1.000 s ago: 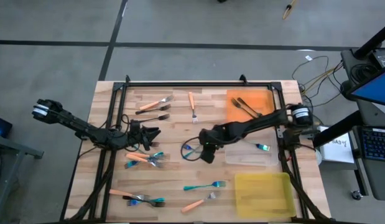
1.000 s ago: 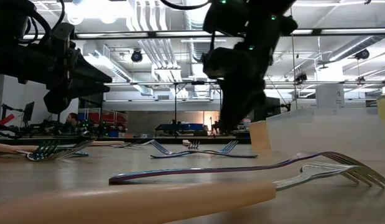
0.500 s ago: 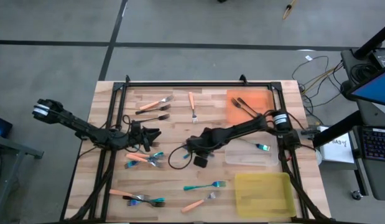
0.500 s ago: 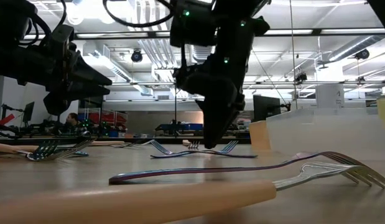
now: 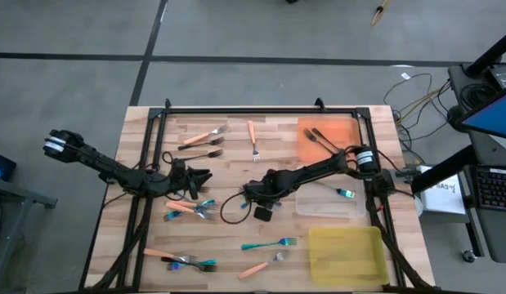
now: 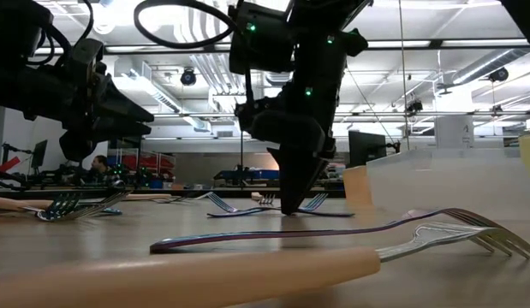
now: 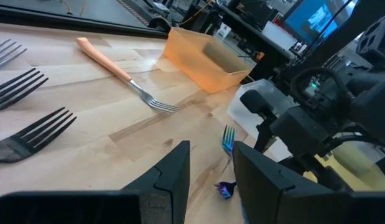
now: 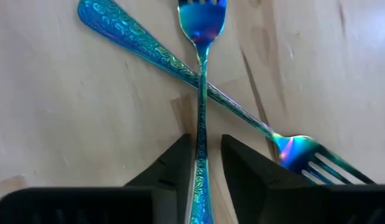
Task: Sort silverware by color (type)
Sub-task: Put the blue fork into the transparent bin
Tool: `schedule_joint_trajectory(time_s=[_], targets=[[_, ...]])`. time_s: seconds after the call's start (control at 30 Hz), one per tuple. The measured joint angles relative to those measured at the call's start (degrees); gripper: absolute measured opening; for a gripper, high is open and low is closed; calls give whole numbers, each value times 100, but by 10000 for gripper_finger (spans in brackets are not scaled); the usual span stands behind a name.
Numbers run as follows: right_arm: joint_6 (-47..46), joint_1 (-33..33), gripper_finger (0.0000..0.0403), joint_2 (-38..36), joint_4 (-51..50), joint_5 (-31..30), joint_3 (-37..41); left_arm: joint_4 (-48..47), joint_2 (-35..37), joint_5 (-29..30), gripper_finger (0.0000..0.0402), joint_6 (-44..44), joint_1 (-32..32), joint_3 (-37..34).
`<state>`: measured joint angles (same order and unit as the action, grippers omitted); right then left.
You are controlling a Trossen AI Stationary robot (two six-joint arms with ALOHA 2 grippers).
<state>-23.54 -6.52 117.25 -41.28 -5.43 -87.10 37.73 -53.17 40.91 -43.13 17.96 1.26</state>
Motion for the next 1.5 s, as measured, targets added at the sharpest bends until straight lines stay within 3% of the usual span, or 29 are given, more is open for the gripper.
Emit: schedule_joint_trajectory(time_s=[0.17,0.47,0.73,0.87,1.03,1.17,1.5], targets=[[-16,-2,17,136,-4,107,-17,4,0,0,103,-4,0,0],[-3,-70,10,-130,-51,120,19,7,0,1,103,-46,0,0],[40,-85,9,-1058,-103,-34,25,7,0,2,103,-57,0,0],[-7,-102,9,-1526,-836,-271,38,7,2,2,103,-85,0,0],[-641,-200,9,-2074,-2359,-971,191,0,-11,2,103,-92,0,0],[-1362,-311,9,-2643,-3104,-1120,644,0,-7,2,103,-55,0,0],[-3238,-887,9,-4123,-2939,-1013,2494,-2,-20,4,103,-50,0,0]])
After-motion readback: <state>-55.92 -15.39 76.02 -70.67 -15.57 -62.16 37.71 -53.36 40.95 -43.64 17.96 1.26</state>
